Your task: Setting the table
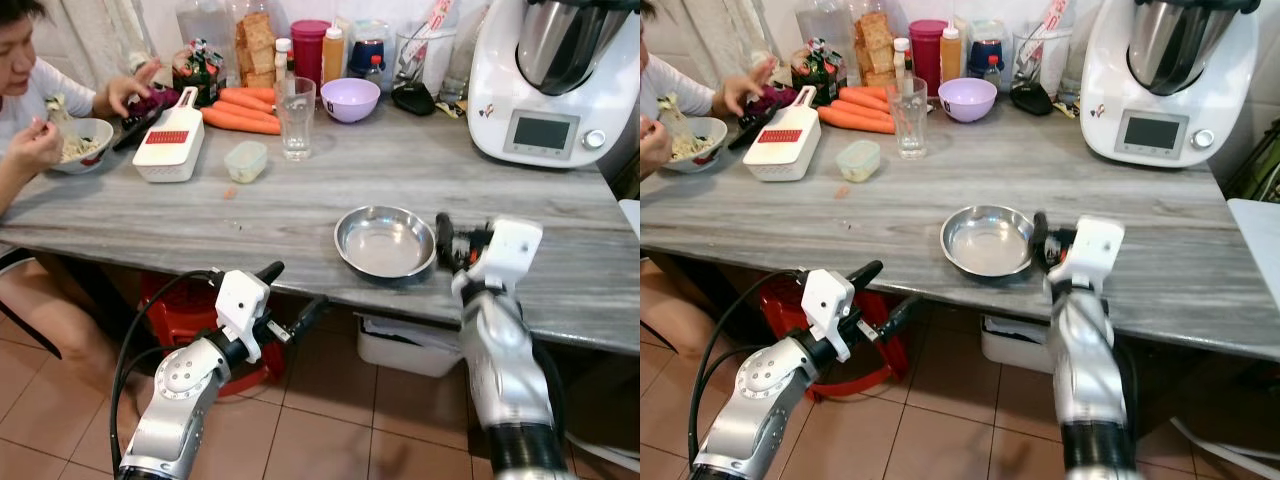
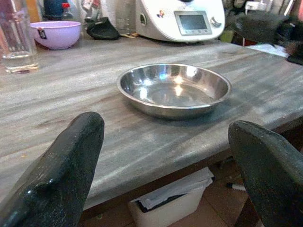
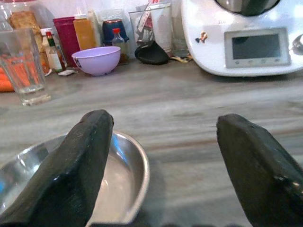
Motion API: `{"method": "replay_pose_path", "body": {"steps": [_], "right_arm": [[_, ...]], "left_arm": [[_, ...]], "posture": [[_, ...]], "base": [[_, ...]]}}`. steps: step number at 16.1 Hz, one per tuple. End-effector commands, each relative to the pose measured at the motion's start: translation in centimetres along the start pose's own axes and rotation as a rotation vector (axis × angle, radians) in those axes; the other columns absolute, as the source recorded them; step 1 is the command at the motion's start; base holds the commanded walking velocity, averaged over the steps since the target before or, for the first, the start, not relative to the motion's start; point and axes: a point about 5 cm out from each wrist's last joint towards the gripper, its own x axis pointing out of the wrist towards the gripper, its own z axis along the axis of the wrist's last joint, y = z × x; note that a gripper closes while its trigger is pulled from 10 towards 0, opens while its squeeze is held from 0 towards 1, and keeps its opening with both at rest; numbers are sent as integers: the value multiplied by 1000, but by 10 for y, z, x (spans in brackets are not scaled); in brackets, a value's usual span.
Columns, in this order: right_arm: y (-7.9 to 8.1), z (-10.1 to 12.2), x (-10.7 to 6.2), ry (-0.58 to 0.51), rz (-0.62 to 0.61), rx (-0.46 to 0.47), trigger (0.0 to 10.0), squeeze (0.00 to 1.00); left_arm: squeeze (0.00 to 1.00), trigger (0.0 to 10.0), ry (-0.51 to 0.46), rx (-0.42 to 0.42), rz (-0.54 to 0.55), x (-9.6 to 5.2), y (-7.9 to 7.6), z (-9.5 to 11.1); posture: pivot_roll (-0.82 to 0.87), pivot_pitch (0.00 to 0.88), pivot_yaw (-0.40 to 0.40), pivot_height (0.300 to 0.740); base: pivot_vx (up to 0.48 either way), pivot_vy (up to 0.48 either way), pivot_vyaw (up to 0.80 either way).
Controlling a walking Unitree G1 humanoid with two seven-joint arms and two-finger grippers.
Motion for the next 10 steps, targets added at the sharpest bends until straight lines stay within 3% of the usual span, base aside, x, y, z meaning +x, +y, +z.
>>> {"method": "replay_pose_path", "body": {"steps": [1,4,6,8,10], "right_arm": [[-3,4,-13,-21,-7,-38,10000,1000],[-16,-3,-45,36,9,-108,10000,1000],[-20,-12,-61,104,-13,-120,10000,1000],[-17,-9,-63,109,-10,-98,10000,1000],[-13,-7,-60,102,-28,-82,10000,1000]], "left_arm": [[0,10000,-10,4,8,1,-2,1],[0,10000,-36,-11,11,4,-8,5],[0,10000,-12,9,58,-5,-2,-1],[0,10000,-4,27,164,-16,13,2],[0,10000,27,62,363,-30,34,3]], "posture": [[-21,4,-3,740],[-24,14,-11,740],[-29,18,-19,740],[-10,36,-4,740],[3,52,8,740]], "base": [[0,0,0],[0,0,0],[0,0,0],[0,0,0],[0,0,0]]}}
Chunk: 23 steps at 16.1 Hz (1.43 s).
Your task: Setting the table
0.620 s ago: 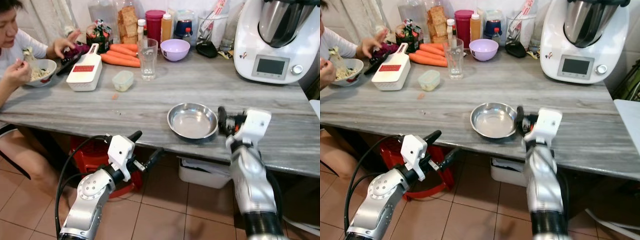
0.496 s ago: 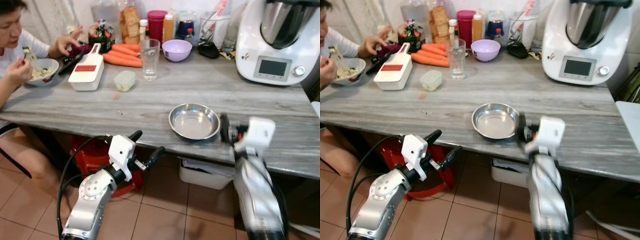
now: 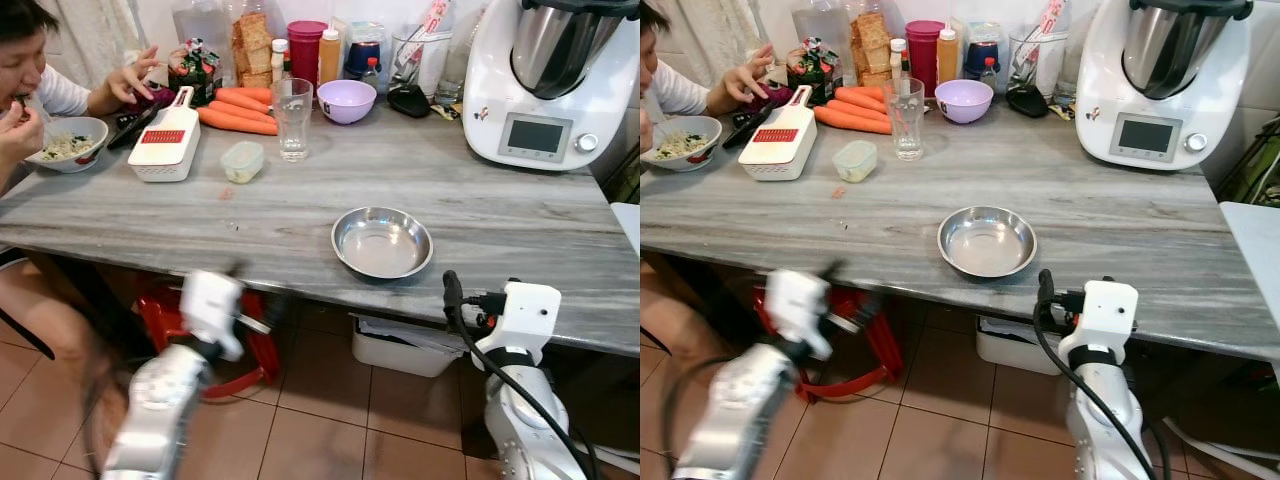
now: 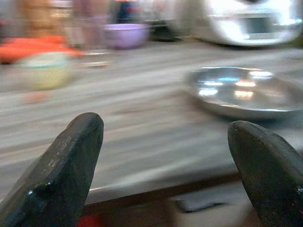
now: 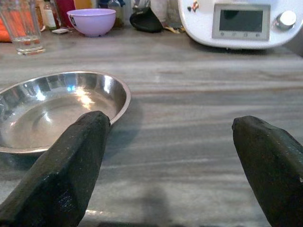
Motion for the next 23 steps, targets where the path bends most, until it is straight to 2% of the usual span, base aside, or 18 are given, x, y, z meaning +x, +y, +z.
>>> {"method": "replay_pose_path", "body": {"steps": [1,2,3,4,5,9,14,17,21,23], "right_arm": [[1,8,3,-25,-12,8,10000,1000],[3,7,3,-22,-15,4,10000,1000],[5,6,3,-18,-27,-7,10000,0],[6,5,3,-9,-41,9,10000,0],[7,6,3,-13,-39,4,10000,0],[11,4,-3,-61,21,-123,10000,0],[5,-6,-7,-35,-1,-94,10000,0],[7,-8,-6,-45,14,-109,10000,0],[10,-5,5,-55,27,-92,10000,0],[15,-1,12,-77,55,-87,10000,0]], "left_arm": [[0,10000,13,40,80,-1,7,1],[0,10000,-18,75,117,-1,12,7],[0,10000,-16,81,191,3,18,11],[0,10000,-20,64,200,5,19,13],[0,10000,-18,88,221,6,20,12],[0,10000,8,47,269,-4,16,2],[0,10000,55,36,253,-14,9,-11],[0,10000,61,29,254,-9,8,-11],[0,10000,42,17,261,7,10,-5],[0,10000,39,19,260,12,10,-5]], "posture": [[11,53,11,740],[20,52,21,740],[21,51,21,740],[21,53,15,740],[16,43,9,740],[9,23,-34,740],[10,24,-41,740],[6,3,-31,740],[-3,0,-37,740],[-8,0,-43,740]], "base": [[0,0,0],[0,0,0],[0,0,0],[0,0,0],[0,0,0],[0,0,0],[0,0,0],[0,0,0],[0,0,-706],[0,0,0]]}}
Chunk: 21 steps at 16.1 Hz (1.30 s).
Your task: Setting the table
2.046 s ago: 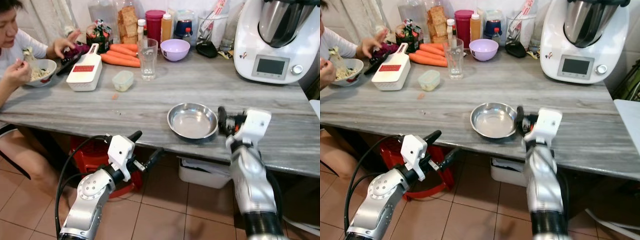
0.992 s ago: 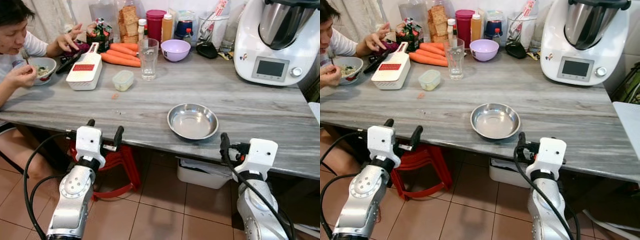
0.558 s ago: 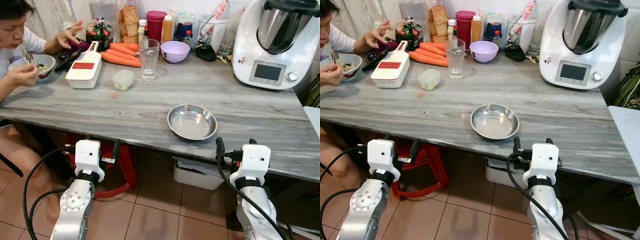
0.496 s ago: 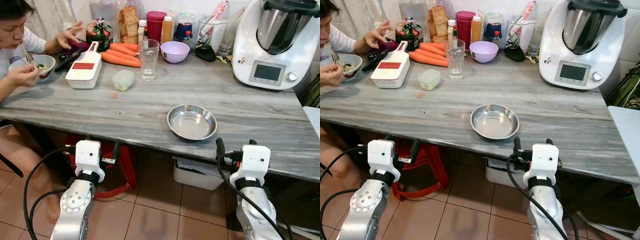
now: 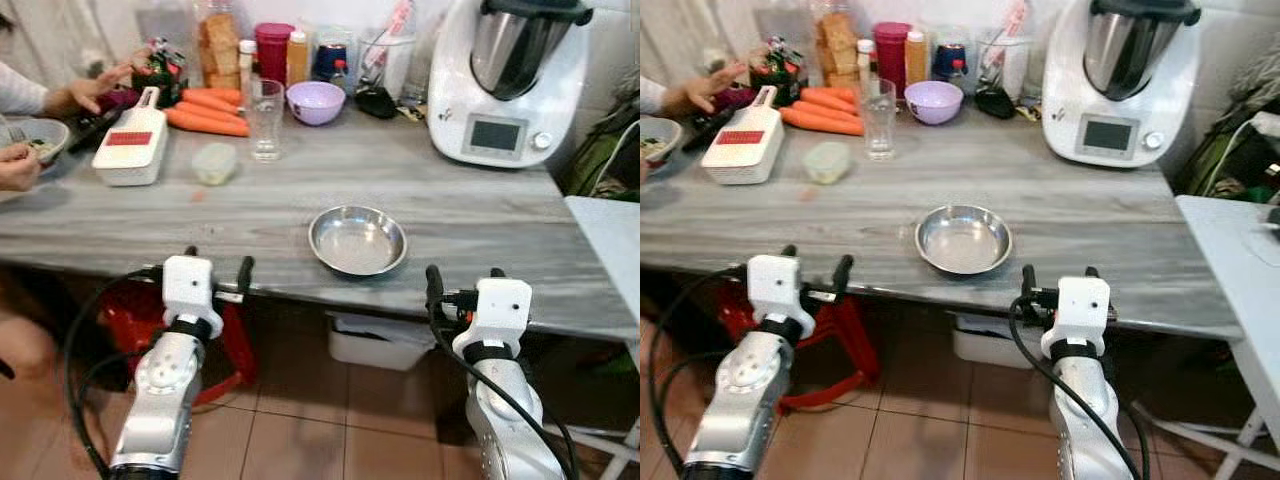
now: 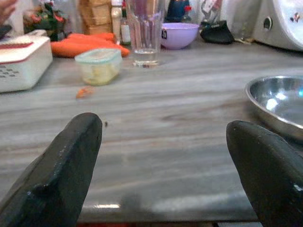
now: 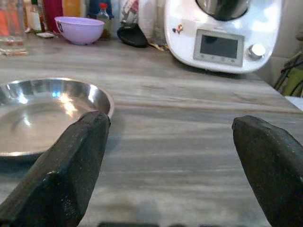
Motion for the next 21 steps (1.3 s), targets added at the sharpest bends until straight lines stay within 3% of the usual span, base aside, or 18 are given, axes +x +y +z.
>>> {"method": "replay_pose_path", "body": {"steps": [1,8,21], "right_arm": [[-2,2,3,-14,5,5,10000,0],[-2,5,15,-26,20,32,10000,0],[-4,7,21,-43,-7,42,10000,0]], "left_arm": [[0,10000,12,9,20,0,3,-3],[0,10000,14,14,35,7,1,-2],[0,10000,19,34,17,10,-3,-2]], "posture": [[-8,0,-43,740],[-3,0,-42,740],[0,0,-24,740]], "base": [[0,0,0],[-146,0,0],[-340,0,0]]}}
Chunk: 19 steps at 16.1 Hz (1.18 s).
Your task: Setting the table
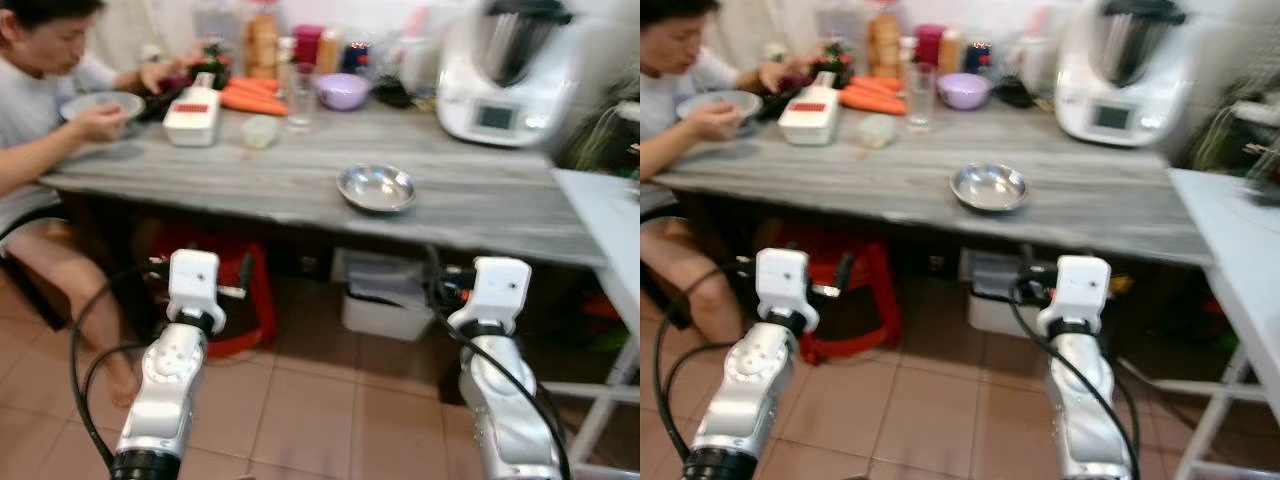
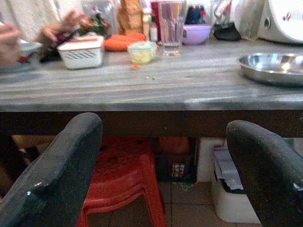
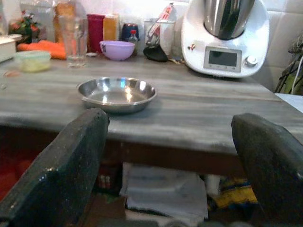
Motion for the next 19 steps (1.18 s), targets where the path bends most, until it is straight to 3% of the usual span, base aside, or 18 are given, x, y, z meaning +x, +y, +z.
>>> {"method": "replay_pose_path", "body": {"steps": [1,8,19], "right_arm": [[-4,2,3,-5,-11,-6,10000,0],[-4,4,6,-17,-13,-10,10000,0],[-1,3,8,-13,-9,-15,10000,0]], "left_arm": [[0,10000,10,-2,-9,-1,-4,-2],[0,10000,-21,0,-76,1,-9,2],[0,10000,-9,-27,-91,1,-12,0]], "posture": [[1,0,-22,740],[-2,0,-19,740],[-5,0,-17,740]], "base": [[-319,0,0],[-41,0,0],[0,-361,0]]}}
